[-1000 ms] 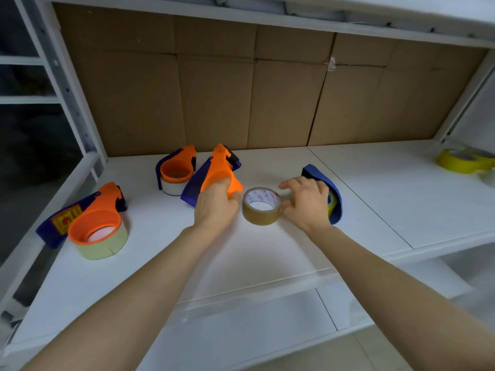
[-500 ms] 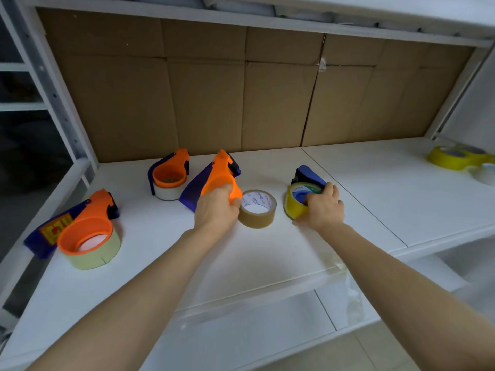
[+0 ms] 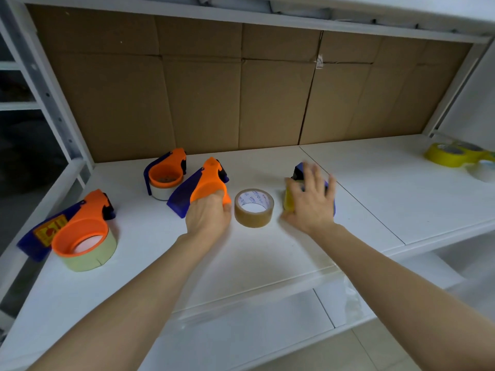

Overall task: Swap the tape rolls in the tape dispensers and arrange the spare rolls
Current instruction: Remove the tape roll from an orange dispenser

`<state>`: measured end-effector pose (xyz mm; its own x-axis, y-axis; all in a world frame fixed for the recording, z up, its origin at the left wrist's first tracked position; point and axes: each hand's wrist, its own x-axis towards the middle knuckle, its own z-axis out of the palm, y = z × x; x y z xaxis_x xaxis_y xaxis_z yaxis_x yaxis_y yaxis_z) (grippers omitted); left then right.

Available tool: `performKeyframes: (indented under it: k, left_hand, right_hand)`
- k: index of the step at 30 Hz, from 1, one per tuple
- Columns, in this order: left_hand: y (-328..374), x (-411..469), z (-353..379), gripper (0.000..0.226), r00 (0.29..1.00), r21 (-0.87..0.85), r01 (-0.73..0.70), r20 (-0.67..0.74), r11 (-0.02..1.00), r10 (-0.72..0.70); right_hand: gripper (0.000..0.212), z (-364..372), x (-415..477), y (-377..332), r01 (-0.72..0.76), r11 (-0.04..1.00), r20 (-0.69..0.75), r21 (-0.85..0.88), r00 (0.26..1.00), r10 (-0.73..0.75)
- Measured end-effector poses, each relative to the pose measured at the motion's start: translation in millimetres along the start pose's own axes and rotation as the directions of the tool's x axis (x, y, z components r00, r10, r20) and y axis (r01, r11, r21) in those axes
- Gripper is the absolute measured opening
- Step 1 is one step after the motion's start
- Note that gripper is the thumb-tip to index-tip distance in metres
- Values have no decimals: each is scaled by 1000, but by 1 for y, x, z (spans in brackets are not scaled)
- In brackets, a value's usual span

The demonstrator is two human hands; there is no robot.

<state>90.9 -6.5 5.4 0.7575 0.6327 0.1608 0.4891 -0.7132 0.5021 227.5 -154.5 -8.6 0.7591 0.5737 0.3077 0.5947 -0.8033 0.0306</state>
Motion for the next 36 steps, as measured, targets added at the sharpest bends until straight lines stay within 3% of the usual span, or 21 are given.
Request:
performKeyframes:
  k: [3,5,8,12,17,19,21,24,30,33,36]
  left_hand:
    - [0,3,1,26,999,-5,-38,-25,999,38]
    - [2,8,-1,22,997,-36,-63,-46,997,61]
    - [14,17,-5,18,991,-126,-114,-87,986,103]
    - [52,25,0,20,968,-157,-229,-138,961,209]
    - [129,25,26,16,931,-197,-336,-220,921,293]
    - [157,26,39,19,926,-191,-331,-253,924,280]
    - [174,28,46,28,933,-175,-276,-286,945,219]
    - [178,26,52,29,934,22,-160,-321,987,158]
    - [123,-7,50,17,947,197,64,-321,978,3]
    - [85,-28,43,20,938,142,160,-332,977,-106]
    - [65,-34,35,18,897,-125,369,-211,921,-388]
  right_hand:
    - [58,-3,-1,-33,274,957,132,100,949,-285]
    - [33,-1,0,-44,304,949,186,79,931,-314]
    - [28,-5,5,-26,181,942,61,283,977,-206]
    - [26,-33,15,25,12,759,43,652,998,-52]
    - [31,-65,7,105,-105,635,-5,766,986,170]
    - [31,-62,-1,144,-137,654,13,744,981,192]
    - [35,-54,-6,177,-175,681,23,711,974,227]
    - [37,-44,-2,194,-167,671,32,722,977,210]
    - [37,-40,16,117,15,531,17,847,998,-54]
    - [36,-34,13,73,54,496,27,867,987,-156]
    - [34,-28,14,51,90,504,25,859,976,-218]
